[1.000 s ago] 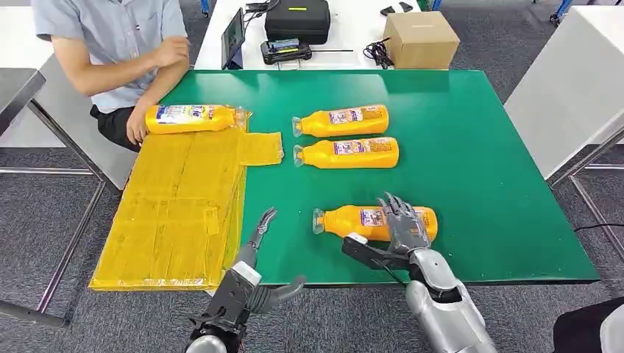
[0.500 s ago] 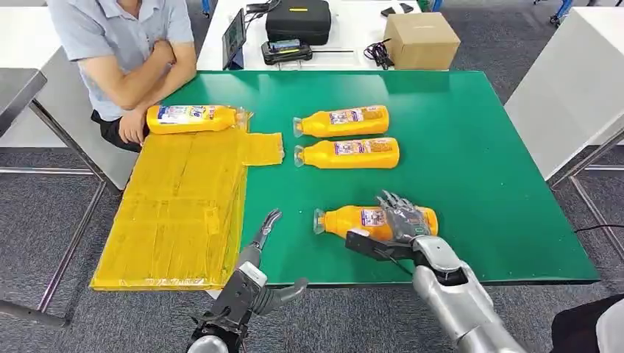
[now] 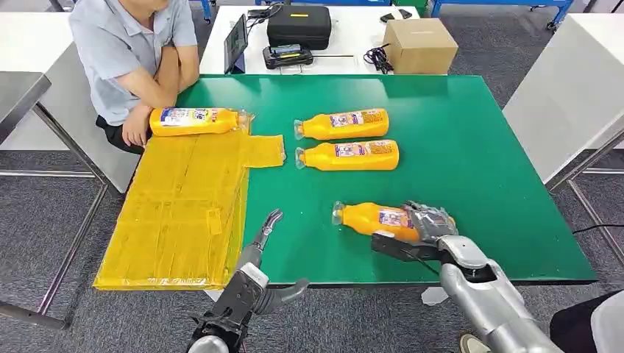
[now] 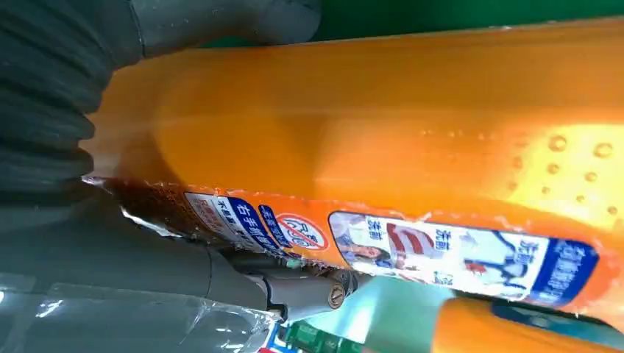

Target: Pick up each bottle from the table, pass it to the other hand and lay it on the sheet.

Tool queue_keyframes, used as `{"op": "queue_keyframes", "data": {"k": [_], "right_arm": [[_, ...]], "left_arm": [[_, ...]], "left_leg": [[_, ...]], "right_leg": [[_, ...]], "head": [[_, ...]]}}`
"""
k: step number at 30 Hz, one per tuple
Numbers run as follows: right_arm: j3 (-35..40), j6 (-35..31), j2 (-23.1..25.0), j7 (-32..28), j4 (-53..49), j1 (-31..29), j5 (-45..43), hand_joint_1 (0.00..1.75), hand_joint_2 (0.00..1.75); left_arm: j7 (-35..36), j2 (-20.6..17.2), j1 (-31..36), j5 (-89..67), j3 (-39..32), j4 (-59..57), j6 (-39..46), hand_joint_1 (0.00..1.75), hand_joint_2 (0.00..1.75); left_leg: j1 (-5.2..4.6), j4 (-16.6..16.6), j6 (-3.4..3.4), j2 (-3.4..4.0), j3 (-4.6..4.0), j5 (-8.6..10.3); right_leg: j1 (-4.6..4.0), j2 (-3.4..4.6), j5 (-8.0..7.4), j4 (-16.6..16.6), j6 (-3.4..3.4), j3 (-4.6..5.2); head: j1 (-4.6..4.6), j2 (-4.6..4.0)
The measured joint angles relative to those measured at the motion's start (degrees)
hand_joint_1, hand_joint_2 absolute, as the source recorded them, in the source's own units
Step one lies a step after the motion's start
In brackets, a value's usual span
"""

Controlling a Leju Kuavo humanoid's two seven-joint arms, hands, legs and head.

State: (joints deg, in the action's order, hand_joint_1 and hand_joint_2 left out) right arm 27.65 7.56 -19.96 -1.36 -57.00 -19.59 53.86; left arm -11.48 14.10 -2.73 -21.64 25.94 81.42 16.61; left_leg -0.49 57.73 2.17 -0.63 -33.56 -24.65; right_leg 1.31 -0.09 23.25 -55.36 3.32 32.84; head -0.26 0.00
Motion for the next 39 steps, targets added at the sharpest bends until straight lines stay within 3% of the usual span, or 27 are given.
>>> {"op": "queue_keyframes", "data": {"k": [9, 16, 17, 18, 25, 31, 39], "right_arm": [[0.0, 0.35, -1.59, -0.19, -0.98, 0.78, -2.72, 1.75, 1.75], [-2.32, -0.02, -2.21, -5.6, -2.58, 3.03, -10.91, 1.75, 1.75], [-2.86, -0.3, -2.18, -6.35, -2.84, 3.45, -11.93, 1.75, 1.75], [-3.36, -0.85, -2.08, -7.34, -3.21, 3.89, -13.02, 1.75, 1.75], [-7.3, -0.68, 3.95, -17.96, -8.96, 7.48, -25.28, 1.75, 1.75], [-6.47, 1.55, 12.09, -19.28, -11.93, 6.19, -32.5, 1.75, 1.75], [-3.21, 4.81, 15.7, -21.68, -12.17, 2.19, -38.38, 1.75, 1.75]], "left_arm": [[-0.09, 0.0, 0.01, -0.48, 0.02, 0.0, -0.13, 0.0, 1.75], [-1.84, 0.0, 0.23, 0.57, 0.07, -0.13, -1.03, 0.0, 1.75], [-2.21, 0.0, 0.24, 0.92, 0.07, -0.15, -1.01, 0.0, 0.0], [-2.62, 0.0, 0.25, 1.53, 0.05, -0.15, -0.9, 0.0, 1.75], [-9.42, 1.35, 1.24, 17.27, -1.66, -2.05, 3.74, 0.0, 1.75], [-8.11, 1.95, 2.3, 39.74, -3.45, -7.87, -2.41, 0.0, 1.75], [-7.04, 2.6, 3.95, 49.84, -4.17, -14.45, -6.08, 0.0, 1.75]], "left_leg": [[0.0, 0.01, 0.02, -0.02, 0.0, 0.0], [0.01, 0.01, 0.02, 0.03, -0.01, -0.04], [0.01, 0.01, 0.02, 0.04, -0.01, -0.04], [0.01, 0.01, 0.02, 0.05, -0.02, -0.04], [0.1, -0.02, -0.15, 0.46, -0.11, -0.19], [0.18, -0.03, -0.19, 0.34, -0.38, 0.12], [0.09, -0.01, -0.17, 0.27, -0.7, 0.11]], "right_leg": [[0.0, -0.01, 0.01, 0.05, 0.02, -0.01], [-0.01, 0.01, 0.02, 0.07, 0.02, -0.01], [-0.01, 0.01, 0.02, 0.07, 0.02, -0.02], [-0.01, 0.01, 0.02, 0.07, 0.02, -0.02], [-0.13, 0.38, -0.12, 0.06, -0.16, 0.08], [-0.18, 0.29, -0.13, -0.05, -0.18, 0.4], [-0.08, 0.25, -0.13, -0.05, -0.16, 0.62]], "head": [[0.0, 0.0], [0.02, 0.0], [0.0, 0.0], [0.0, 0.0], [0.0, 0.0], [0.0, 0.0], [0.04, 0.0]]}}
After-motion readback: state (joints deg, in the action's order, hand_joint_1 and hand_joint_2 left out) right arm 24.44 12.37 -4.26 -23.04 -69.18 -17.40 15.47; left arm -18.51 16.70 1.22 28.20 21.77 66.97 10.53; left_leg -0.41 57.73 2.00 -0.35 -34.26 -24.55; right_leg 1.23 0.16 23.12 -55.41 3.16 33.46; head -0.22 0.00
